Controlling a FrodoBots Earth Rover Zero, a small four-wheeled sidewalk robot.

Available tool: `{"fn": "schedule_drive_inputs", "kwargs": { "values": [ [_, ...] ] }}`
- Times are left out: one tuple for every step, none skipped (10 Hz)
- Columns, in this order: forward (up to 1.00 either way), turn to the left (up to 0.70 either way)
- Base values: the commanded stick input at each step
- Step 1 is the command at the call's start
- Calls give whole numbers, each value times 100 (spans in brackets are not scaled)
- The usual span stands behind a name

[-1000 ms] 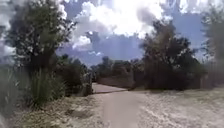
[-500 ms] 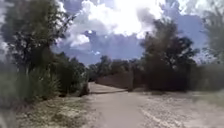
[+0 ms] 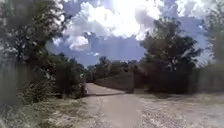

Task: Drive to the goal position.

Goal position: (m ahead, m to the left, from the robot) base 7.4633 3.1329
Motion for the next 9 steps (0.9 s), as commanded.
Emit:
{"fn": "schedule_drive_inputs", "kwargs": {
  "values": [
    [70, 0],
    [70, 0],
    [70, 0],
    [70, 0],
    [70, 0],
    [70, 0],
    [70, 0],
    [70, 0],
    [70, 0]
  ]
}}
